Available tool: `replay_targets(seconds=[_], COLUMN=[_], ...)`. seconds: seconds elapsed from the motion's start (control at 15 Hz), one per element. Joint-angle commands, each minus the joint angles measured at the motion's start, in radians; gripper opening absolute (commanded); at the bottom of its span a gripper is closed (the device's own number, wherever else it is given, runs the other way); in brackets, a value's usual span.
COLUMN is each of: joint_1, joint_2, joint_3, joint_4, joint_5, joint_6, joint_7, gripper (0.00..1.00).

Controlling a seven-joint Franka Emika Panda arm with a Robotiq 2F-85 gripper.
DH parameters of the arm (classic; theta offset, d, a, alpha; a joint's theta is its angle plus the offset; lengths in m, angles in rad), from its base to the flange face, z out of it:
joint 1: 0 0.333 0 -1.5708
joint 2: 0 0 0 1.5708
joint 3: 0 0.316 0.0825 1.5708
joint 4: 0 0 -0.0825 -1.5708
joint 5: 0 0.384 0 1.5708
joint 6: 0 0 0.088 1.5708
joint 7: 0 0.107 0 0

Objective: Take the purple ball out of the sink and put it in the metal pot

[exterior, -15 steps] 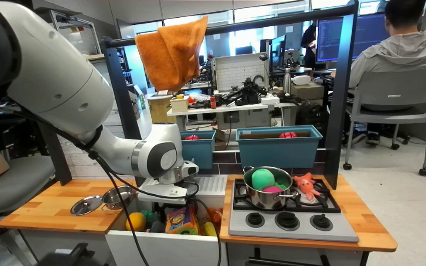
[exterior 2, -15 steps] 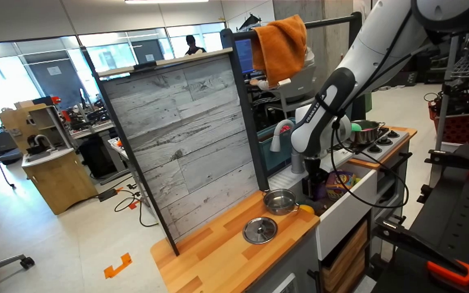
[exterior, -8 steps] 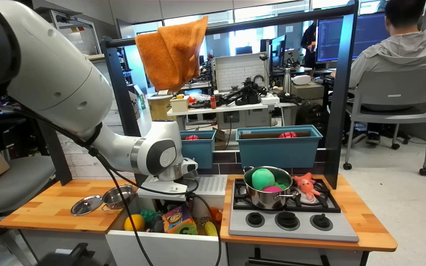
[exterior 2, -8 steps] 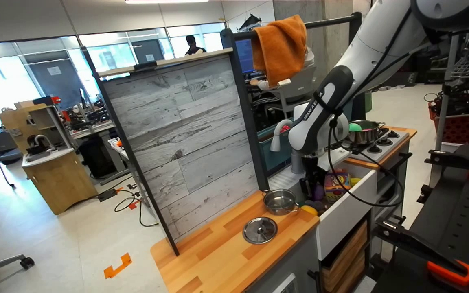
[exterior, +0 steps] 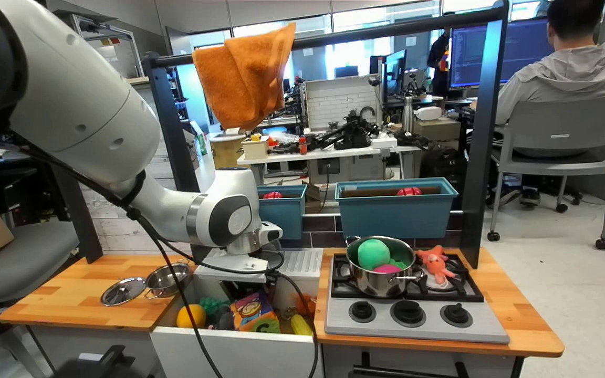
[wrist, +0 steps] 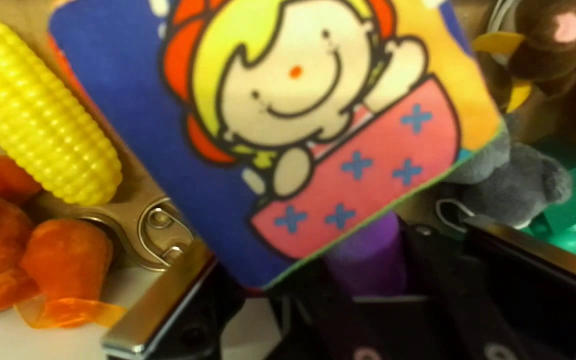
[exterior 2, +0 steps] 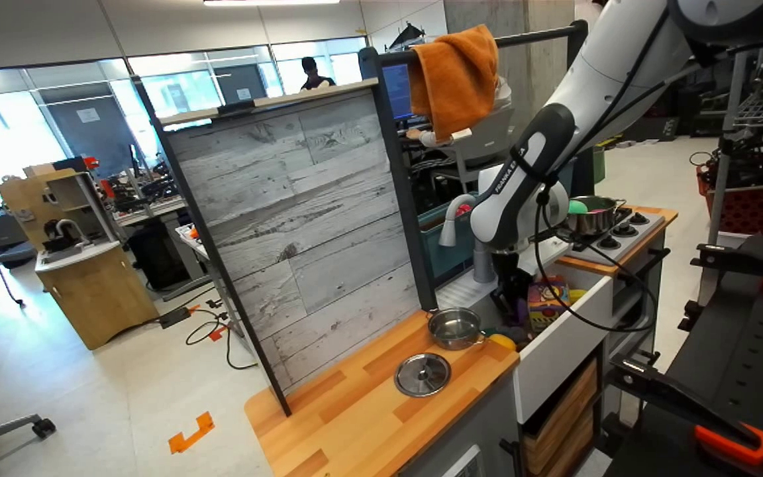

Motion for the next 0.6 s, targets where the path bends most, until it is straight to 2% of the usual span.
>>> replay_targets(seconds=[0.0,0.33,0.53], joint_1=[-0.045,-0.13,-0.191], joint_2=[-0.16,-0.305,-0.376], joint_3=[0.034,0.07,0.106], joint_4=[-0.227,-0.441,-0.551], joint_5=[0.023,0.088,0.141], joint_6=[0.082,0.115,0.191], joint_7=[-0.032,-0.024,-0.067], gripper=[0.06,0.06,0.06])
